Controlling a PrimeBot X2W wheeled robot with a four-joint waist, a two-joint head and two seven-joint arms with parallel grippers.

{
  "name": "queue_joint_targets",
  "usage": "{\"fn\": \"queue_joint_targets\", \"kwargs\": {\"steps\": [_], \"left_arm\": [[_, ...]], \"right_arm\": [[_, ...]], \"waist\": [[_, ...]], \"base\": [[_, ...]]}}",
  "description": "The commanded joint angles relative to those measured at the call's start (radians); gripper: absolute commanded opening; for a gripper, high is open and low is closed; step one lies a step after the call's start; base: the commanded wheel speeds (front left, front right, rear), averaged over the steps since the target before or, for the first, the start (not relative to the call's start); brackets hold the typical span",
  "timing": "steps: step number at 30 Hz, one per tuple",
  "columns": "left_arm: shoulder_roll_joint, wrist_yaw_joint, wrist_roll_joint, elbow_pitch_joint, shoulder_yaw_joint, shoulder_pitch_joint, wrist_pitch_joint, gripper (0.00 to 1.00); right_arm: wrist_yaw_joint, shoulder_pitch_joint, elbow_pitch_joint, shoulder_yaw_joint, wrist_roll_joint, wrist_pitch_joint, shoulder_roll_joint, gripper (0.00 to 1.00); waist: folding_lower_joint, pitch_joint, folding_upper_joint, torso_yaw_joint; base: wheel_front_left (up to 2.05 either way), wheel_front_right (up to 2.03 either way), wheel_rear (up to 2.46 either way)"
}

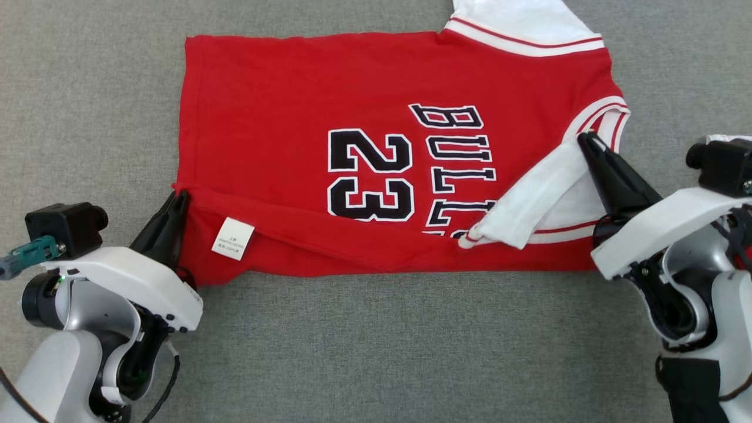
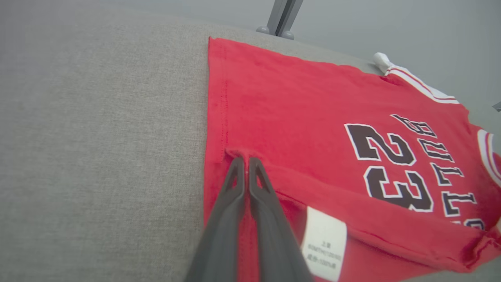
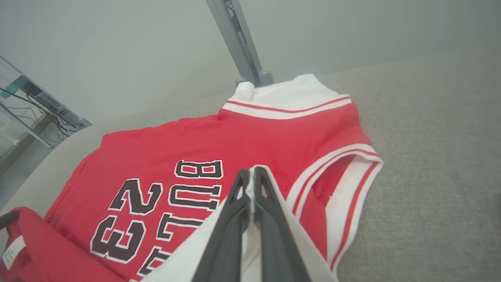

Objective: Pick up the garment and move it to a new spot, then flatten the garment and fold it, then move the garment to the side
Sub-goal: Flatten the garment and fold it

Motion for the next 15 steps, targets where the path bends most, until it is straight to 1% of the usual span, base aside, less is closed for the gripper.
{"fn": "queue_joint_targets", "kwargs": {"steps": [1, 5, 9, 10, 15], "left_arm": [[-0.005, -0.011, -0.006, 0.014, -0.002, -0.028, -0.003, 0.00], [-0.021, -0.026, -0.013, 0.077, -0.009, -0.067, -0.007, 0.00], [-0.026, -0.033, -0.018, 0.130, -0.007, -0.090, -0.015, 0.00], [-0.029, -0.033, -0.024, 0.141, -0.008, -0.092, -0.012, 0.00], [-0.035, -0.042, -0.036, 0.182, -0.017, -0.088, -0.001, 0.00]], "right_arm": [[0.001, -0.027, 0.019, -0.011, -0.001, -0.005, -0.010, 0.00], [0.001, -0.096, 0.107, -0.025, 0.014, -0.016, -0.012, 0.00], [0.001, -0.148, 0.190, -0.037, 0.016, -0.055, -0.016, 0.00], [0.001, -0.157, 0.209, -0.035, 0.003, -0.065, -0.022, 0.00], [0.001, -0.186, 0.285, -0.015, 0.024, -0.099, -0.023, 0.00]], "waist": [[0.0000, 0.018, 0.0000, 0.013], [0.0000, 0.031, 0.0000, 0.015], [0.0000, 0.039, 0.0000, 0.016], [0.0000, 0.040, 0.0000, 0.017], [0.0000, 0.038, 0.0000, 0.021]], "base": [[0.00, 0.00, 0.00], [0.00, 0.00, 0.00], [0.00, 0.00, 0.00], [0.00, 0.00, 0.00], [0.00, 0.00, 0.00]]}}
